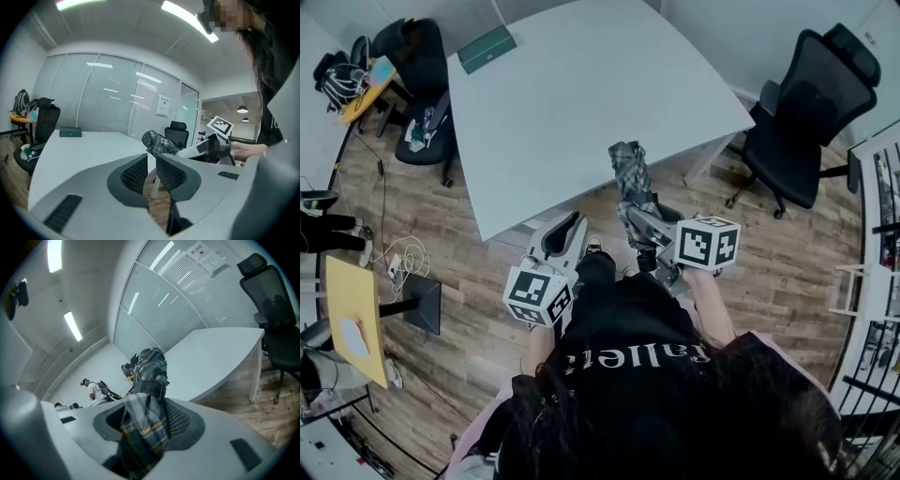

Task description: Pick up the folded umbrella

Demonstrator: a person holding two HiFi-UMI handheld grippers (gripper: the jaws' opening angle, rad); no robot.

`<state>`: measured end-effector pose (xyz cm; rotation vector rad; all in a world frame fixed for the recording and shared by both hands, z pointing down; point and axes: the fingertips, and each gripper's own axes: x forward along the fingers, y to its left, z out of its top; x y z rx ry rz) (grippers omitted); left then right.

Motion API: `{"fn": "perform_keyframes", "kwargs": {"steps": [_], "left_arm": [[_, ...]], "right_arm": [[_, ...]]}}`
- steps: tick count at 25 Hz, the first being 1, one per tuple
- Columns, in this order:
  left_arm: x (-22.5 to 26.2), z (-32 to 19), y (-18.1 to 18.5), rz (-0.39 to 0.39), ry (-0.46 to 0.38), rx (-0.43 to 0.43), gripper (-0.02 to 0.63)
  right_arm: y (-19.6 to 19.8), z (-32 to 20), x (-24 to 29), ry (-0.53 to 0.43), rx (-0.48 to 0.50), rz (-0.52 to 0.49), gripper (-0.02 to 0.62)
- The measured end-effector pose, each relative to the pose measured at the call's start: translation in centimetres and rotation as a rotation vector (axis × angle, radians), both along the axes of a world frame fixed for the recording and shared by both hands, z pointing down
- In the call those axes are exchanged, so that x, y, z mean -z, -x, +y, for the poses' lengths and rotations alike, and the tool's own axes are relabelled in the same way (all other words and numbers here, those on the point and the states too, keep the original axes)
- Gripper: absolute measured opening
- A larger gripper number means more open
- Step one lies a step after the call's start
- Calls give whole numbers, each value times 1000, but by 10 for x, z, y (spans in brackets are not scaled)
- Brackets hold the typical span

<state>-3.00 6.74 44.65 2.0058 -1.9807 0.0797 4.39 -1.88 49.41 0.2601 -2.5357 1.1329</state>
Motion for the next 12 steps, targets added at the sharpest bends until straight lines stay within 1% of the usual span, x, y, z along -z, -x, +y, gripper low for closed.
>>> {"fn": "perform_keyframes", "kwargs": {"steps": [12], "left_arm": [[-2,15,-11,-4,-4,19,72]], "right_arm": [[-11,10,-4,-4,9,5,196]]}}
